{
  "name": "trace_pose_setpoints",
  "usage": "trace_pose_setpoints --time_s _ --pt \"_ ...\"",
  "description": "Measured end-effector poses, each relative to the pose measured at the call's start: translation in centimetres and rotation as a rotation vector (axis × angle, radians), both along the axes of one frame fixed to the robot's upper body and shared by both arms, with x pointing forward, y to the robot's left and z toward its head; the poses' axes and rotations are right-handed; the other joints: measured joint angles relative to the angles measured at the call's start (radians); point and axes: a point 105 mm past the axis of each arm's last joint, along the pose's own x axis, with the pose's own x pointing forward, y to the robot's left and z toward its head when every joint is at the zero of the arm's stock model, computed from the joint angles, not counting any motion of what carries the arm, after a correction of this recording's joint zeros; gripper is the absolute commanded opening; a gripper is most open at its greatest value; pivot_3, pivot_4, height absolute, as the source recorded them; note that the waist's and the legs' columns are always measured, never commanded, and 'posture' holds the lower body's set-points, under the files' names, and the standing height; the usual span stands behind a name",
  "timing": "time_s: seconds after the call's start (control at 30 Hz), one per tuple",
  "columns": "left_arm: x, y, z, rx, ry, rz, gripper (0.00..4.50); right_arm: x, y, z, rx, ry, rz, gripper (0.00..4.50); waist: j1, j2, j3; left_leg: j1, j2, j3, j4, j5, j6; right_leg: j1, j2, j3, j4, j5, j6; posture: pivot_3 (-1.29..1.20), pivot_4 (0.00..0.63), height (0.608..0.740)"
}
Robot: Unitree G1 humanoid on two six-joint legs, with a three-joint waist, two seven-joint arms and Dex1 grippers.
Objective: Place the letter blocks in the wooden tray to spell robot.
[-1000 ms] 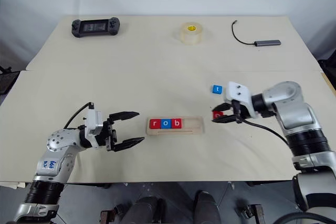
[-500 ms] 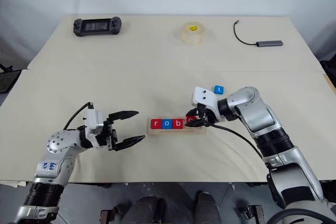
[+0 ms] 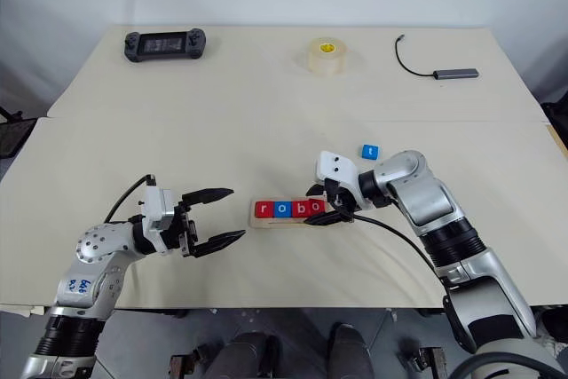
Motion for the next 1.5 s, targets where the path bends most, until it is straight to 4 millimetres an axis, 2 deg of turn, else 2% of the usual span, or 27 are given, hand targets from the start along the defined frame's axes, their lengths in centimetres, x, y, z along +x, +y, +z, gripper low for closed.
trace_pose_setpoints --time_s 0.13,0.2,0.23,0.33,0.6,0.8,1.27,1.37,1.5 --pt "0.0 0.0 0.0 0.0 0.003 0.002 4.5 0.1 -0.6 0.4 -0.002 -0.005 -0.015 3.73 0.001 0.0 0.0 0.0 0.0 0.0 0.0 0.0 0.0 0.0 0.0 0.0 0.0 0.0 0.0 0.0 0.15 0.74" --pt "0.0 -0.1 0.1 0.0 0.004 0.001 4.5 0.1 -1.2 1.2 0.01 -0.024 -0.024 3.73 0.001 0.0 0.0 0.0 0.0 0.0 0.0 0.0 0.0 0.0 0.0 0.0 0.0 0.0 0.0 0.0 0.15 0.74" --pt "0.0 -0.1 0.1 0.0 0.005 0.002 4.5 0.1 -1.4 1.6 0.013 -0.034 -0.027 3.56 0.001 0.0 0.0 0.0 0.0 0.0 0.0 0.0 0.0 0.0 0.0 0.0 0.0 0.0 0.0 0.0 0.15 0.74" --pt "0.1 -0.1 0.1 0.0 0.007 0.001 4.5 -0.2 -1.4 2.1 0.046 -0.033 -0.031 2.81 0.001 0.0 0.0 0.0 0.0 0.0 0.0 0.0 0.0 0.0 0.0 0.0 0.0 0.0 0.0 0.0 0.15 0.74" --pt "0.1 -0.1 0.2 0.0 0.004 -0.002 4.5 -0.7 -0.6 2.1 0.085 -0.022 -0.038 0.02 0.001 0.0 0.0 0.0 0.0 0.0 0.0 0.0 0.0 0.0 0.0 0.0 0.0 0.0 0.0 0.0 0.15 0.74" --pt "0.0 0.0 0.0 0.001 0.002 -0.008 4.5 0.1 -0.9 0.2 0.071 0.017 -0.089 0.02 0.001 0.0 0.0 0.0 0.0 0.0 0.0 0.0 0.0 0.0 0.0 0.0 0.0 0.0 0.0 0.0 0.15 0.74" --pt "0.1 0.3 -0.5 0.001 0.008 -0.008 4.5 -0.6 -1.6 -0.4 0.058 0.056 -0.085 0.02 0.001 0.0 0.0 0.0 0.0 0.0 0.0 0.0 0.0 0.0 0.0 0.0 0.0 0.0 0.0 0.0 0.15 0.74" --pt "0.1 0.3 -0.4 0.001 0.004 -0.011 4.5 -0.6 -1.2 -0.3 0.072 0.054 -0.082 0.02 0.001 0.0 0.0 0.0 0.0 0.0 0.0 0.0 0.0 0.0 0.0 0.0 0.0 0.0 0.0 0.0 0.15 0.74" --pt "0.2 0.3 -0.3 0.001 -0.001 -0.012 4.5 -0.8 0.3 0.3 0.113 0.043 -0.05 0.02 0.0 0.0 0.0 0.0 0.0 0.0 0.0 0.0 0.0 0.0 0.0 0.0 0.0 0.0 0.0 0.0 0.15 0.74"
